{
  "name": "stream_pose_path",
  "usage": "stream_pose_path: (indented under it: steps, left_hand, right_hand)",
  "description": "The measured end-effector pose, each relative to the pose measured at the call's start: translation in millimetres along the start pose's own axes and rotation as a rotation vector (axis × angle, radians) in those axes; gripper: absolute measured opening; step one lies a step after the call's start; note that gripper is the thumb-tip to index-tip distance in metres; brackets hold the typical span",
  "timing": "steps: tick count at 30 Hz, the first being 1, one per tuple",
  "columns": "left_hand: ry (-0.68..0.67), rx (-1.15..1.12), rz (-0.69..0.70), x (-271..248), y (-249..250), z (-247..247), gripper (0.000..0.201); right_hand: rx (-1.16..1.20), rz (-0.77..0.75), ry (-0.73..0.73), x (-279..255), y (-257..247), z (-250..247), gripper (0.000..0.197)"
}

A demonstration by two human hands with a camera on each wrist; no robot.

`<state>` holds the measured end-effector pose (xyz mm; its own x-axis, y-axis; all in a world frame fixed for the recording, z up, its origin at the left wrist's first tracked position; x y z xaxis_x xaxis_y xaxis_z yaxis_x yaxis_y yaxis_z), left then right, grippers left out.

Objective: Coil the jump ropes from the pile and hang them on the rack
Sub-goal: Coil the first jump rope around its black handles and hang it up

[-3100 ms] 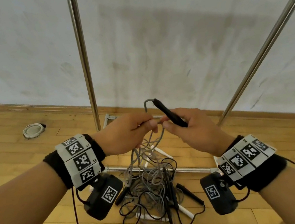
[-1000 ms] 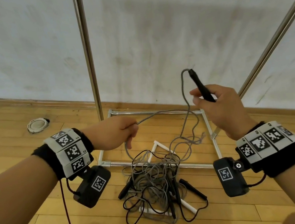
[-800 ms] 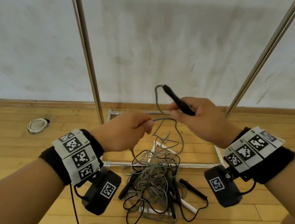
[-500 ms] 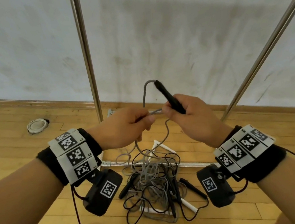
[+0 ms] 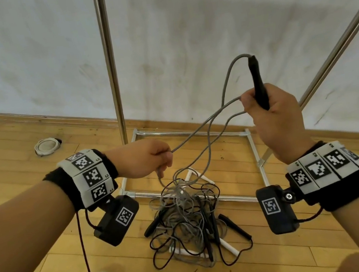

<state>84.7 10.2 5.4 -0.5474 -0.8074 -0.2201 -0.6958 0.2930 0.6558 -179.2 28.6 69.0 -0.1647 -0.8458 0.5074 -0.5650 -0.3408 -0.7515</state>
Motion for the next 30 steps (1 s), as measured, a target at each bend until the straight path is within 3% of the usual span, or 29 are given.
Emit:
stream_pose_path:
  steps: [2, 5, 12, 16, 23, 30]
  left_hand:
    - [0.051, 0.037, -0.011, 0, 1, -1, 0.029]
    - [0.165, 0.043, 0.029, -3, 11, -5, 0.03]
    - [0.35, 0.041, 0.227, -9, 45, -10, 0.025]
    - [0.477, -0.039, 0.267, -13, 50, -19, 0.023]
    - [0.115, -0.018, 0.151, -10, 27, 2, 0.022]
    - [0.041, -0.039, 0.126, -3, 19, 16, 0.016]
  right_hand:
    - [-0.007, 0.033, -0.009, 0, 3, -1, 0.008]
    - [-0.03, 0.085, -0.101, -5, 5, 4, 0.025]
    - [0.046, 0.101, -0.443, -33, -14, 39, 0.005]
    - [0.058, 0.105, -0.479, -36, -22, 46, 0.016]
    - [0.17, 0.082, -0.245, -18, -27, 28, 0.014]
    - [0.164, -0.028, -0.103, -12, -30, 12, 0.012]
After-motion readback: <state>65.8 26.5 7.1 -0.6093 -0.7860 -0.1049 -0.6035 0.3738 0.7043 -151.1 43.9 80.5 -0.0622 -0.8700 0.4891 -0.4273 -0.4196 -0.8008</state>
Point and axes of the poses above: each hand's wrist, its own x-axis towards the middle knuckle, its own z-axis out of the palm, y = z × x, the point moved 3 cm from there along x, towards the middle knuckle, and after that the axes turned 2 degrees about y, right-handed, at the moved point
